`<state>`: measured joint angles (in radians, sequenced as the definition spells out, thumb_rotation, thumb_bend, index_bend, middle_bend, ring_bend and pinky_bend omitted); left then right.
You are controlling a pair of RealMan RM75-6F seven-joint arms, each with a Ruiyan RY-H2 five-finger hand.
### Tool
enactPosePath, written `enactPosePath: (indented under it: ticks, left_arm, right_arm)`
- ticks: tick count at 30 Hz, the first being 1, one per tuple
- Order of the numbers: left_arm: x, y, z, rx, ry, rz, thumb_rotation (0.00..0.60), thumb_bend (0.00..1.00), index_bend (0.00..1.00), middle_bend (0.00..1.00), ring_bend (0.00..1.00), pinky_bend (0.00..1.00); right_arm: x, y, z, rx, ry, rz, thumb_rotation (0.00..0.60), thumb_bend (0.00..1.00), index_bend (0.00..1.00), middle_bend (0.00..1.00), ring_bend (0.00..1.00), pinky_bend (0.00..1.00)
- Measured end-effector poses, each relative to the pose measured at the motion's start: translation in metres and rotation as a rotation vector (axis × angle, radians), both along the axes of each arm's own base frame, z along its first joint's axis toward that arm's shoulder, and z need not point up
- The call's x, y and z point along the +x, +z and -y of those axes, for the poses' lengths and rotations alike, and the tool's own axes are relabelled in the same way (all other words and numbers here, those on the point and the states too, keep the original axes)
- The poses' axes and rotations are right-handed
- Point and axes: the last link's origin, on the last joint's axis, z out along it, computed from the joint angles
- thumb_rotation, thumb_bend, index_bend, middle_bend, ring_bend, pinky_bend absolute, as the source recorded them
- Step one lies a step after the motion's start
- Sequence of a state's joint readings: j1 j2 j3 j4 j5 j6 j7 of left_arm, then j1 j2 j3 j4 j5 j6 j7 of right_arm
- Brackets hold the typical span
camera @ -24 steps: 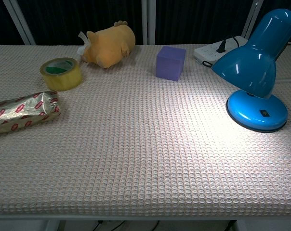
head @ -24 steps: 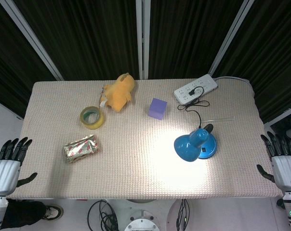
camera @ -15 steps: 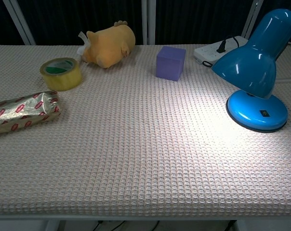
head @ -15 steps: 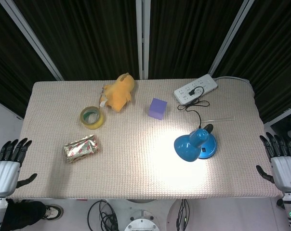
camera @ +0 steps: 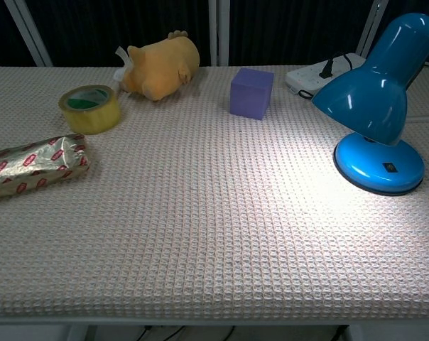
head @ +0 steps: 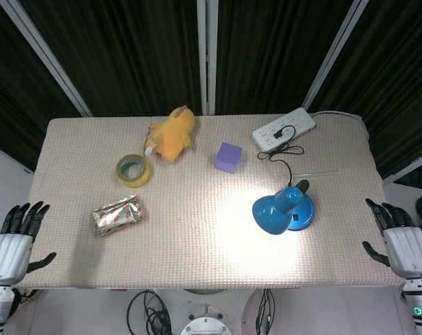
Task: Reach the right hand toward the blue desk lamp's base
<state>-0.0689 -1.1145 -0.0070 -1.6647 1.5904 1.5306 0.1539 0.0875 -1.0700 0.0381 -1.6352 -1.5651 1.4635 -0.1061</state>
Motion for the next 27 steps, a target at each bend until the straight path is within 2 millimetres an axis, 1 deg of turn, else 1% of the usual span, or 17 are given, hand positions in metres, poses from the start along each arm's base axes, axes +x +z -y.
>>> enactPosePath:
  ticks: [3, 5, 7, 8, 10, 12, 16, 20, 23, 27]
  left_arm:
    - [0.000, -0.005, 0.000, -0.009, 0.002, 0.003, 0.600, 0.10, 0.06, 0.03, 0.00, 0.00]
    - [-0.001, -0.007, 0.001, -0.017, 0.005, -0.001, 0.600, 0.10, 0.06, 0.03, 0.00, 0.00]
    - [-0.002, -0.008, 0.001, -0.018, 0.007, -0.004, 0.600, 0.10, 0.06, 0.03, 0.00, 0.00]
    - [-0.002, -0.008, 0.002, -0.015, 0.009, -0.003, 0.600, 0.10, 0.06, 0.03, 0.00, 0.00]
    - [-0.003, -0.007, 0.002, -0.012, 0.013, -0.002, 0.600, 0.10, 0.06, 0.03, 0.00, 0.00]
    - [-0.004, -0.007, 0.002, -0.013, 0.014, -0.002, 0.600, 0.10, 0.06, 0.03, 0.00, 0.00]
    - [-0.005, -0.008, 0.002, -0.017, 0.016, 0.002, 0.600, 0.10, 0.06, 0.03, 0.00, 0.00]
    - [-0.008, -0.008, 0.003, -0.020, 0.021, 0.010, 0.600, 0.10, 0.06, 0.03, 0.00, 0.00]
    - [-0.009, -0.007, 0.003, -0.017, 0.023, 0.014, 0.600, 0.10, 0.06, 0.03, 0.00, 0.00]
    - [-0.011, -0.005, 0.004, -0.012, 0.025, 0.019, 0.600, 0.10, 0.06, 0.03, 0.00, 0.00]
  right_arm:
    - [0.006, -0.011, 0.005, 0.042, 0.015, -0.025, 0.600, 0.18, 0.00, 0.82, 0.71, 0.75]
    - [0.012, -0.021, 0.008, 0.077, 0.028, -0.036, 0.600, 0.21, 0.00, 0.92, 0.80, 0.85]
    - [0.016, -0.031, 0.010, 0.110, 0.036, -0.042, 0.600, 0.31, 0.00, 0.98, 0.85, 0.91]
    - [0.019, -0.037, 0.011, 0.133, 0.040, -0.047, 0.600, 0.38, 0.00, 0.99, 0.87, 0.92]
    - [0.021, -0.047, 0.012, 0.168, 0.043, -0.058, 0.600, 0.47, 0.00, 1.00, 0.88, 0.93]
    - [0.023, -0.060, 0.013, 0.206, 0.042, -0.070, 0.600, 0.51, 0.00, 1.00, 0.88, 0.93]
    - [0.022, -0.083, 0.018, 0.267, 0.026, -0.072, 0.600, 0.52, 0.00, 1.00, 0.88, 0.93]
    - [0.021, -0.102, 0.028, 0.315, 0.005, -0.071, 0.600, 0.53, 0.00, 1.00, 0.88, 0.93]
    - [0.022, -0.112, 0.034, 0.333, -0.003, -0.085, 0.600, 0.53, 0.00, 1.00, 0.88, 0.93]
    - [0.022, -0.120, 0.039, 0.340, -0.020, -0.116, 0.600, 0.54, 0.00, 1.00, 0.88, 0.93]
